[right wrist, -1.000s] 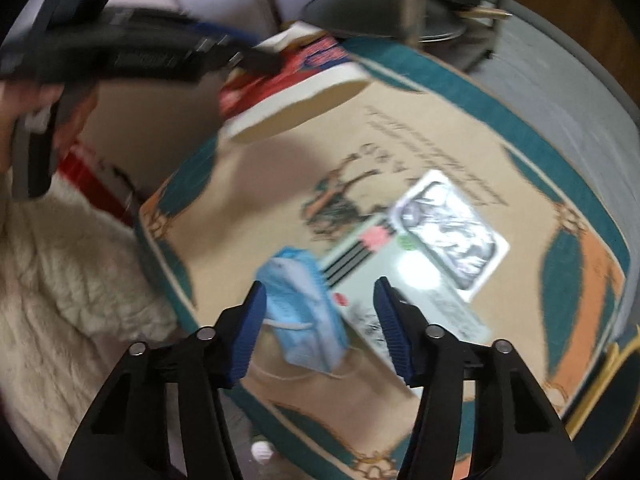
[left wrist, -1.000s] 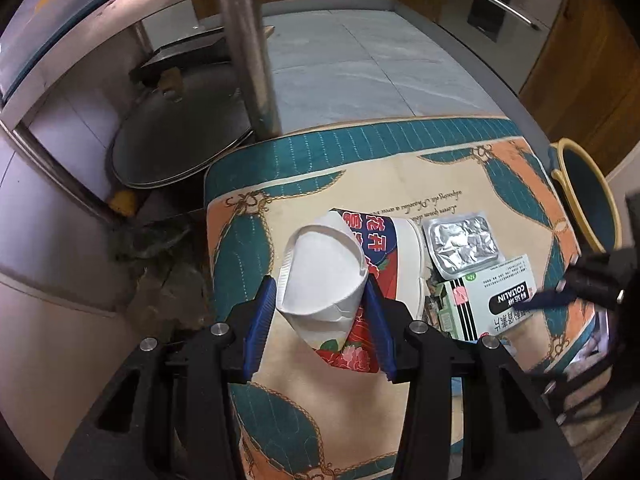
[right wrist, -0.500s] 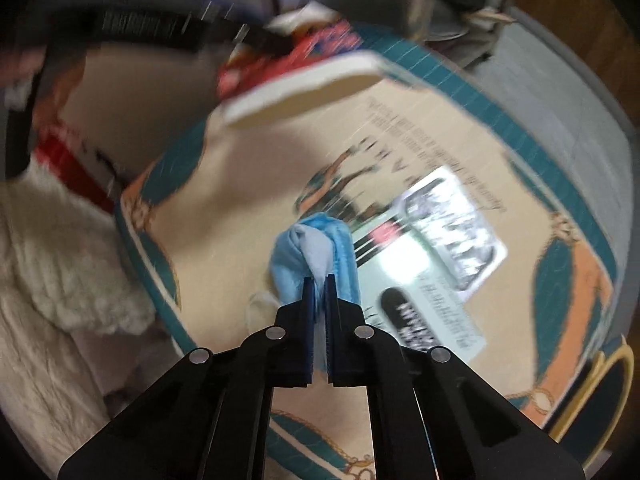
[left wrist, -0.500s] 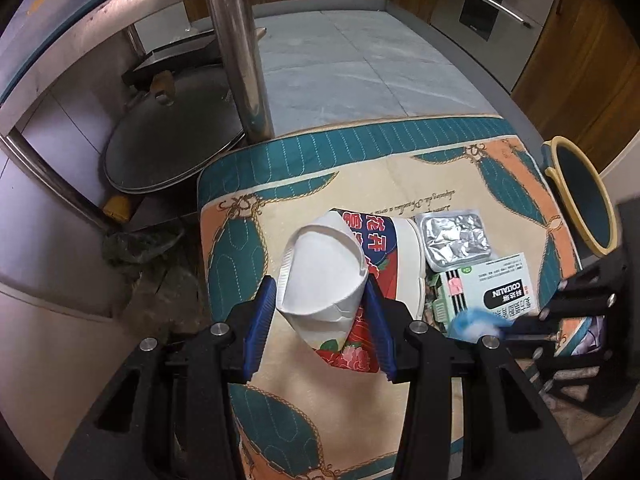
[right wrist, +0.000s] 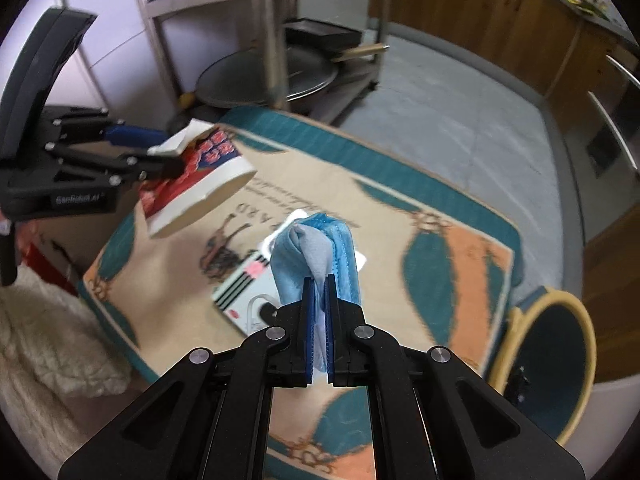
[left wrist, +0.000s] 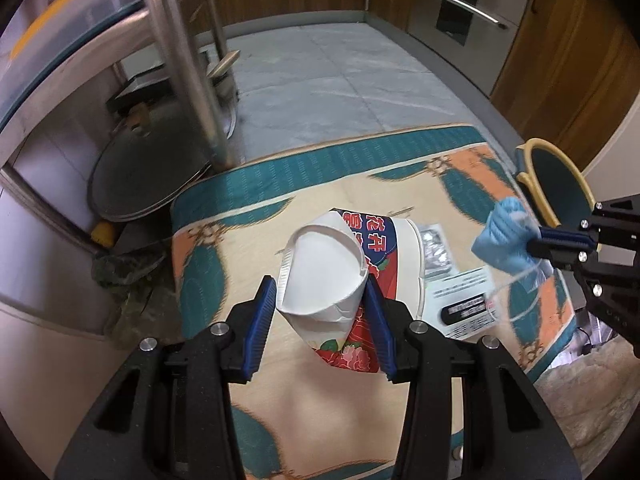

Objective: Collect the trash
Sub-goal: 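Carry the red floral mask and blue mask over the bin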

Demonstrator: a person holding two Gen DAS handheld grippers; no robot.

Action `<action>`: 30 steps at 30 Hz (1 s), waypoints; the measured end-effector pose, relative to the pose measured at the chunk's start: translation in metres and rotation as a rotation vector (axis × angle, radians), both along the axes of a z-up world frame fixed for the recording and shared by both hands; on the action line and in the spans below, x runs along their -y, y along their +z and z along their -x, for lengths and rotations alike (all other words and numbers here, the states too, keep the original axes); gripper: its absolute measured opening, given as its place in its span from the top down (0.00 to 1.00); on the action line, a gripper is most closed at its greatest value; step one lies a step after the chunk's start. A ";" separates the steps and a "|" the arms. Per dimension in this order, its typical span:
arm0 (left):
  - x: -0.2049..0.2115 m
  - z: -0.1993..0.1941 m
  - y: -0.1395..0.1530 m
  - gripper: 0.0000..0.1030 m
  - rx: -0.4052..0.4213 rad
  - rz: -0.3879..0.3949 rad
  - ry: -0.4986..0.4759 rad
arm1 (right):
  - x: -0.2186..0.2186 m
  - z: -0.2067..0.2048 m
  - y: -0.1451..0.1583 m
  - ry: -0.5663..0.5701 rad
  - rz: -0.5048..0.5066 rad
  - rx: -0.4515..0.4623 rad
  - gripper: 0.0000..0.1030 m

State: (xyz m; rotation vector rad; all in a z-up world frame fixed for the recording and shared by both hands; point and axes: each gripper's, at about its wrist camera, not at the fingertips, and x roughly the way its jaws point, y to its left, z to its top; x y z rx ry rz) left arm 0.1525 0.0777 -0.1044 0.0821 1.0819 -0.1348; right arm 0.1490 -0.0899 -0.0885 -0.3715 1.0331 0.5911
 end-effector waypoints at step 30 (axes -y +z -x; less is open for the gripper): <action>0.258 -0.019 0.009 0.57 0.143 0.083 -0.426 | 0.254 -0.025 0.012 -0.653 0.075 0.156 0.94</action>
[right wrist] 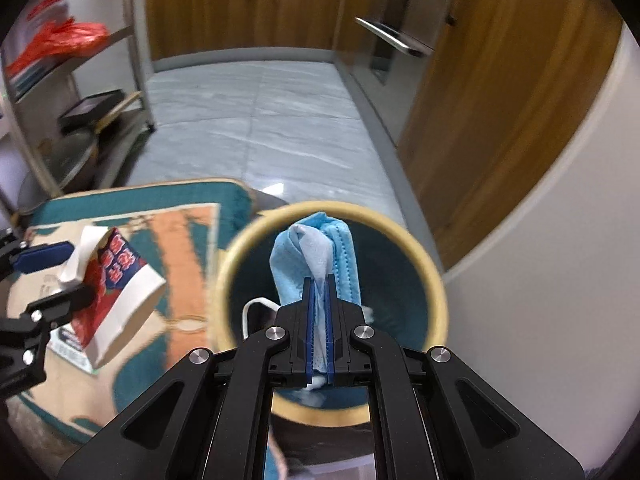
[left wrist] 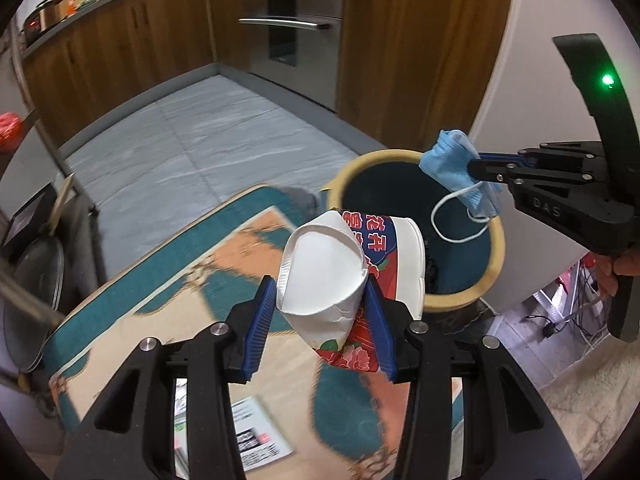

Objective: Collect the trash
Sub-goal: 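Carry the red floral mask and blue mask over the bin, then open the left tool to drop the floral mask while the right tool drops the blue mask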

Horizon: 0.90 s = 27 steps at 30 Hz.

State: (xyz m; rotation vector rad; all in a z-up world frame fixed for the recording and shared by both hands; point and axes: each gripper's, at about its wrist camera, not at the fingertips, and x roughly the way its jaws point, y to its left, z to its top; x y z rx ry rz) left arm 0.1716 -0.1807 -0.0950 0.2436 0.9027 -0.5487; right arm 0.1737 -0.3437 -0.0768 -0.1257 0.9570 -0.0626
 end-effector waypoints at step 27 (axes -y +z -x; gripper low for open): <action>0.084 -0.018 -0.043 0.45 -0.023 0.009 -0.078 | 0.073 -0.011 -0.026 -0.147 -0.115 -0.053 0.94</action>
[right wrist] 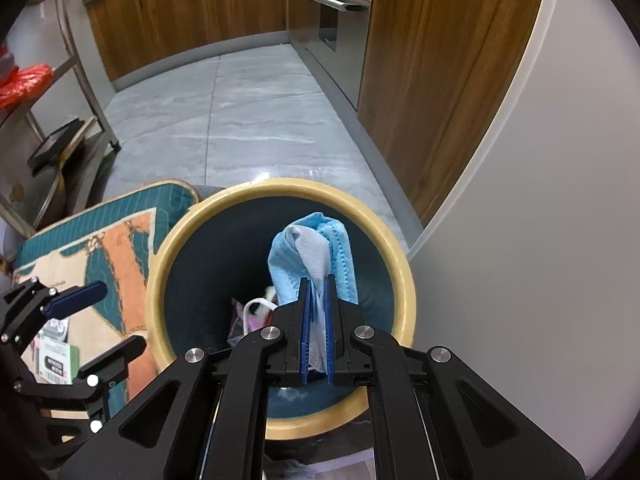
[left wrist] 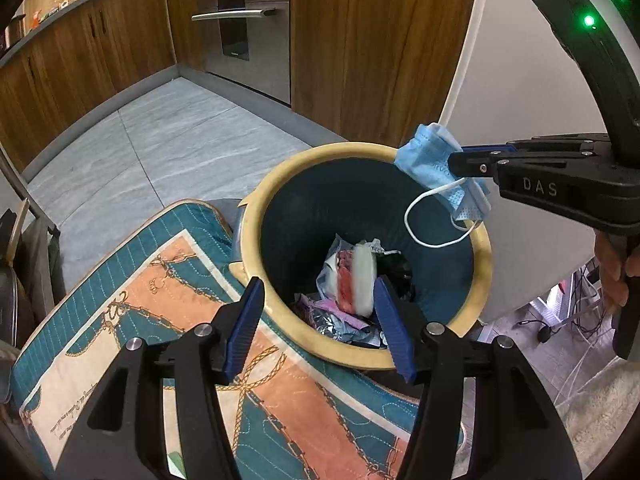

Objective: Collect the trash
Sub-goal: 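Open the left tool to drop the floral mask while the right tool drops the blue mask, then move both open tools back over the cushion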

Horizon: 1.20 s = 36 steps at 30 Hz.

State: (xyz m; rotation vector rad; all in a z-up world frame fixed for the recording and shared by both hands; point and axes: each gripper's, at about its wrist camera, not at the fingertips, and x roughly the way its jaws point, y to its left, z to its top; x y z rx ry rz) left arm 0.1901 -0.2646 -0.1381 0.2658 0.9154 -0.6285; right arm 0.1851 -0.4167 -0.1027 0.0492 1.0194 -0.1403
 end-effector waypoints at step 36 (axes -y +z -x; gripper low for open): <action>-0.237 0.049 0.033 0.06 0.062 -0.146 0.353 | -0.152 0.005 0.051 0.284 0.002 0.124 0.07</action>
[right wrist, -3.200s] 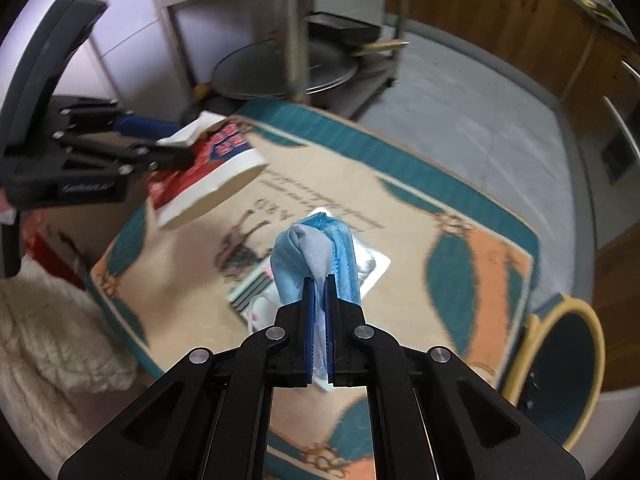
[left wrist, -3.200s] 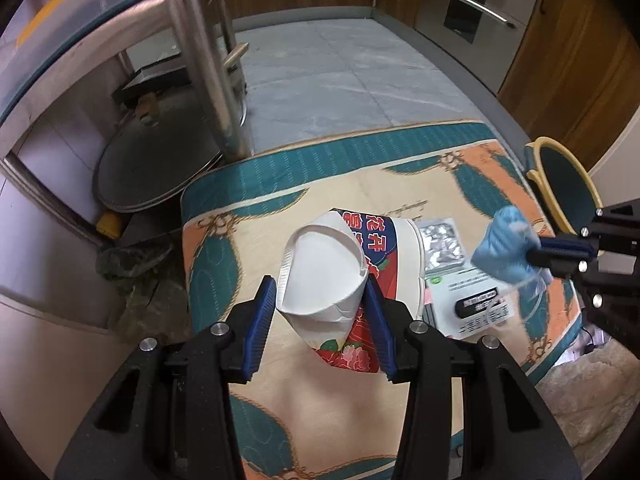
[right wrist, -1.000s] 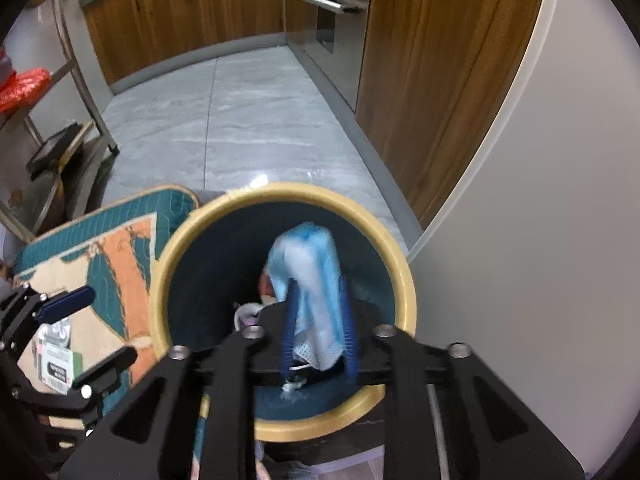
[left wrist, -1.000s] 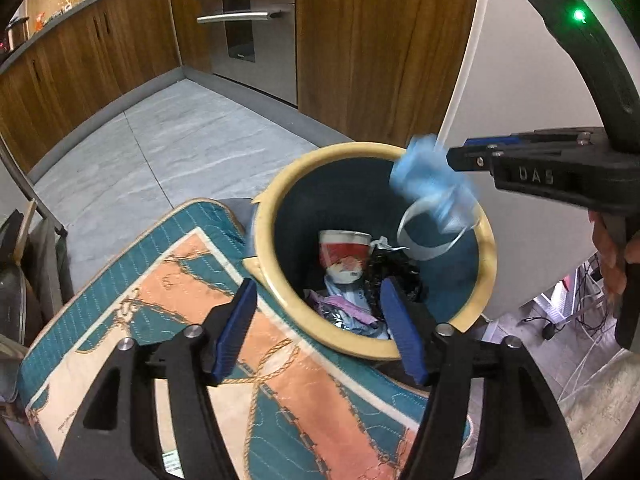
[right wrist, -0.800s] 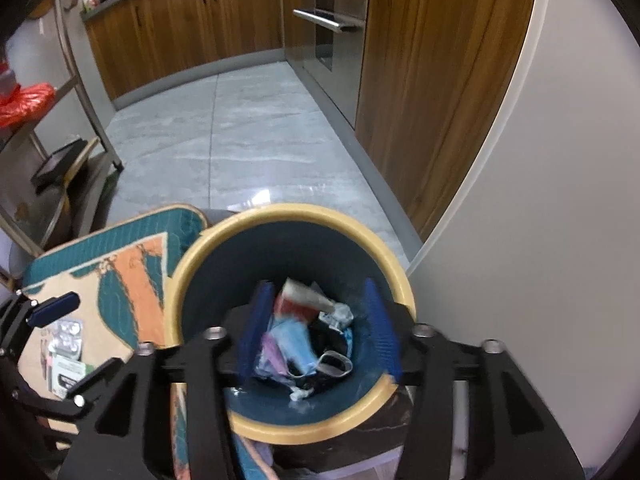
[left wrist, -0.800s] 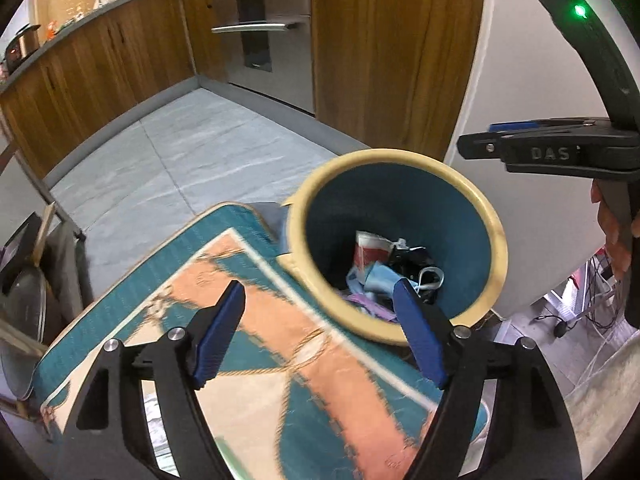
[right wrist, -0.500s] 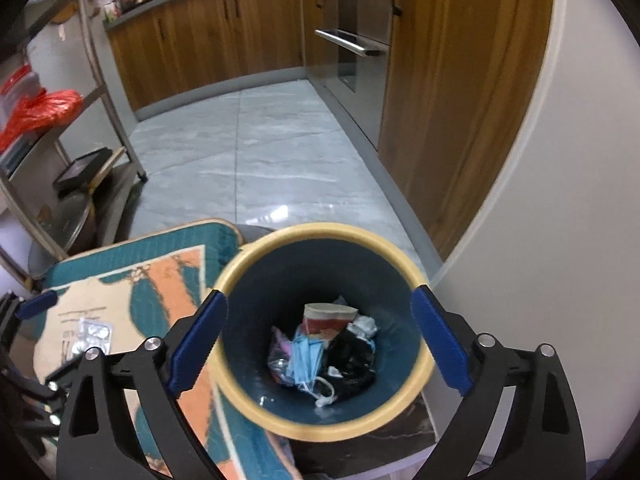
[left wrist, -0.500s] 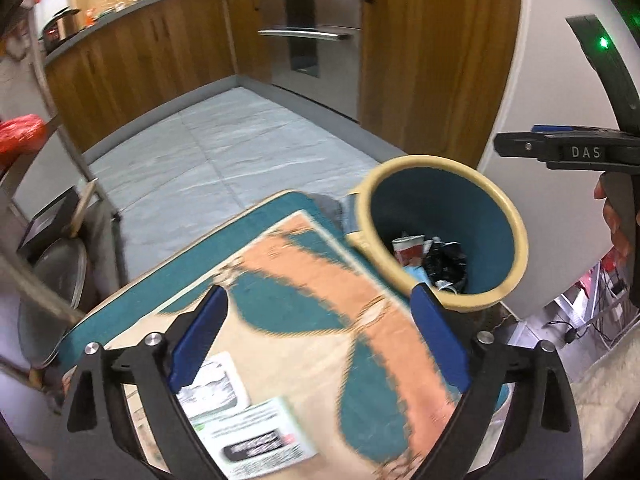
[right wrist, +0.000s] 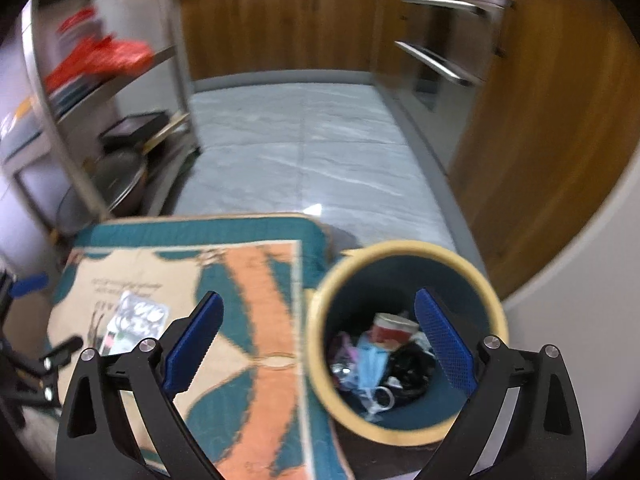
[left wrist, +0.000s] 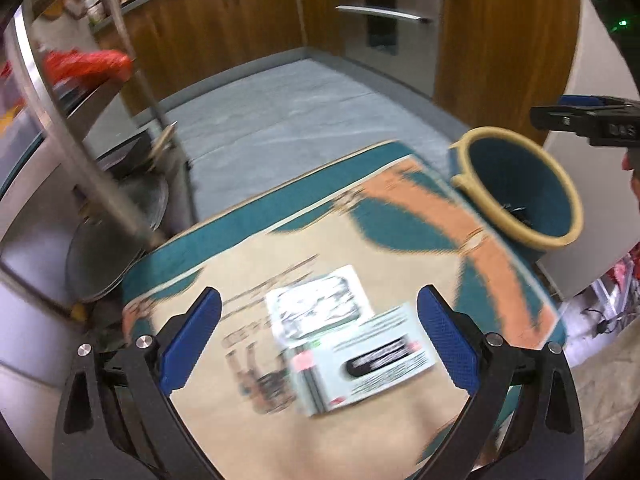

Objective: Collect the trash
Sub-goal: 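Move both open tools back over the cushion, then grasp the COLTALIN box with the right tool and lift it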

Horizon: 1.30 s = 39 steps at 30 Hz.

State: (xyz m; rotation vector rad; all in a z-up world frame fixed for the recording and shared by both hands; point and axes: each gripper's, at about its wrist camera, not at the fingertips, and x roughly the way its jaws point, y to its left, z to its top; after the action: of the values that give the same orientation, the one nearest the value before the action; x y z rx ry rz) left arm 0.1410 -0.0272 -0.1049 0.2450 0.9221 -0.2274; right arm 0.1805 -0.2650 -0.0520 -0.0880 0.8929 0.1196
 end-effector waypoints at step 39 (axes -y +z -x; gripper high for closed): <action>-0.137 -0.024 -0.019 0.06 -0.108 0.089 0.276 | -0.229 0.045 -0.168 0.872 0.341 -0.334 0.18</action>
State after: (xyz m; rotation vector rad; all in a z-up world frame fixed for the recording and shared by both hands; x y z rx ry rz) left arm 0.1646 0.1101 -0.1241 0.0221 1.0391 -0.0263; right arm 0.1354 -0.0355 -0.2199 -0.7952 1.1515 0.8124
